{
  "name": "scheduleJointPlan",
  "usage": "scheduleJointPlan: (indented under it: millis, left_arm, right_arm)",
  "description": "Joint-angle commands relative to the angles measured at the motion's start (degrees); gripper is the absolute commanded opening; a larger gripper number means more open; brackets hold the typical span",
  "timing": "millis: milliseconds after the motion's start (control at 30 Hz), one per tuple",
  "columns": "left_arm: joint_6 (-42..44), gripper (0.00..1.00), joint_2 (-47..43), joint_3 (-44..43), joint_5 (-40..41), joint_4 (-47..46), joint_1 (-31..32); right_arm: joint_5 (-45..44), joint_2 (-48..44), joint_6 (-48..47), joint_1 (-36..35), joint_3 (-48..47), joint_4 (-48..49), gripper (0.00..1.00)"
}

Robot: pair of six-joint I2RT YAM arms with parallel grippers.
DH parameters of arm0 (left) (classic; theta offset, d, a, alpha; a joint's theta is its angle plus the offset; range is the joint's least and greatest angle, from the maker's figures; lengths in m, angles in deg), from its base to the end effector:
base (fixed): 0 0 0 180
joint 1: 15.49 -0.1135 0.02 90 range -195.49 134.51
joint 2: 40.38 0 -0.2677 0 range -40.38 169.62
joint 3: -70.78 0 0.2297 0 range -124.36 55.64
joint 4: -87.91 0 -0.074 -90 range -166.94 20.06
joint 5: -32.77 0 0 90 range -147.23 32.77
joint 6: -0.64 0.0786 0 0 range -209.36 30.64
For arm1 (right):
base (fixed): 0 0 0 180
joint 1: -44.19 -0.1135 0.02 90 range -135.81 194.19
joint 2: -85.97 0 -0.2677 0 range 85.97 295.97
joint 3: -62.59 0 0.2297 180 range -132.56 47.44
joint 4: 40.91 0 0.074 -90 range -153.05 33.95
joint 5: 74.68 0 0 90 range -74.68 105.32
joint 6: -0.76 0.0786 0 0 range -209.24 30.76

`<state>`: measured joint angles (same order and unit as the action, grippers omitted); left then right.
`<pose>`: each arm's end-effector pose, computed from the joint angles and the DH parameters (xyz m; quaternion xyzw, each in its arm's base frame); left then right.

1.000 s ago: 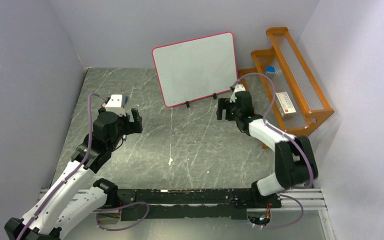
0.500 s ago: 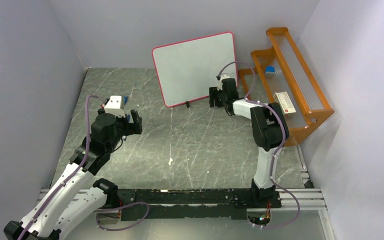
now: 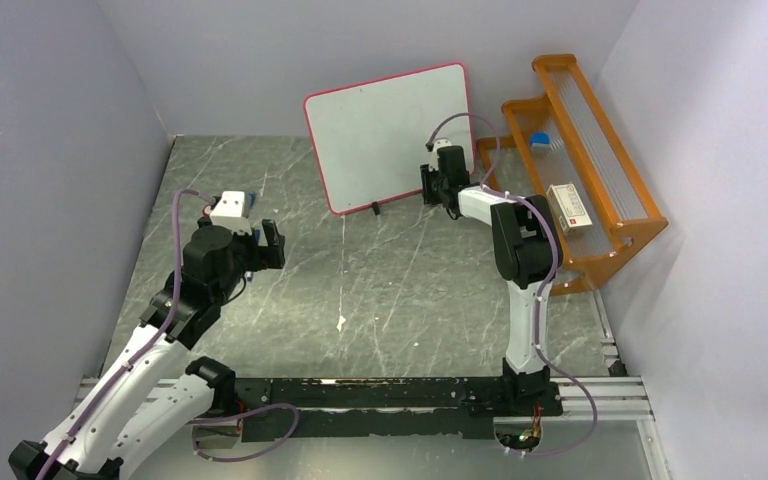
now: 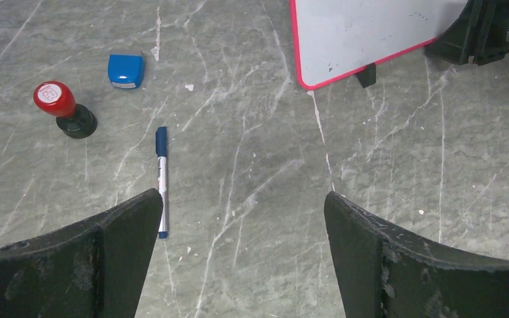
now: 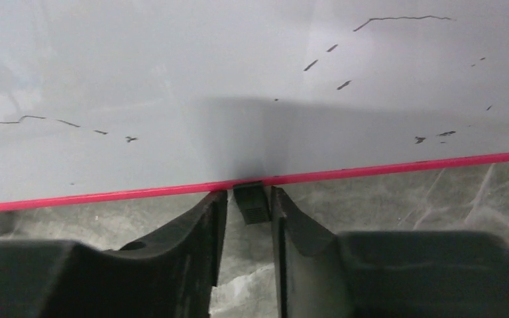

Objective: Write a sentence on the whiteboard
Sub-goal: Move the whiteboard stand to the center of the board.

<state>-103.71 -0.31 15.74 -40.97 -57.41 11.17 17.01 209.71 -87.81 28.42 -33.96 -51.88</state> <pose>0.1687 -0.0601 0.2948 0.0059 0.8135 -0.0913 0.5743 0.4738 0.1362 0.1369 -0.1186 0.8915 0.0785 0.4302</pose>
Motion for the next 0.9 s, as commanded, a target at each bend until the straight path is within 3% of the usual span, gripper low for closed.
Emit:
scheduleJointPlan:
  millis: [0, 133, 267, 867]
  left_arm:
    - [0.69, 0.95, -0.20, 0.09, -2.21, -1.95, -0.63]
    - [0.59, 0.95, -0.47, 0.09, -2.40, -2.04, -0.64]
    - [0.44, 0.95, -0.77, 0.17, -2.75, -2.05, -0.64]
    - [-0.43, 0.95, -1.66, 0.35, -2.99, -1.57, -0.69]
  right_arm:
    - [-0.30, 1.09, -0.99, -0.36, -1.47, -0.94, 0.28]
    - [-0.68, -0.52, -3.04, -0.89, 0.62, -0.93, 0.11]
    - [-1.49, -4.46, -3.90, -1.98, 6.68, 0.74, 0.01]
    - [-3.04, -28.26, 0.71, -8.94, 34.30, 4.44, 0.00]
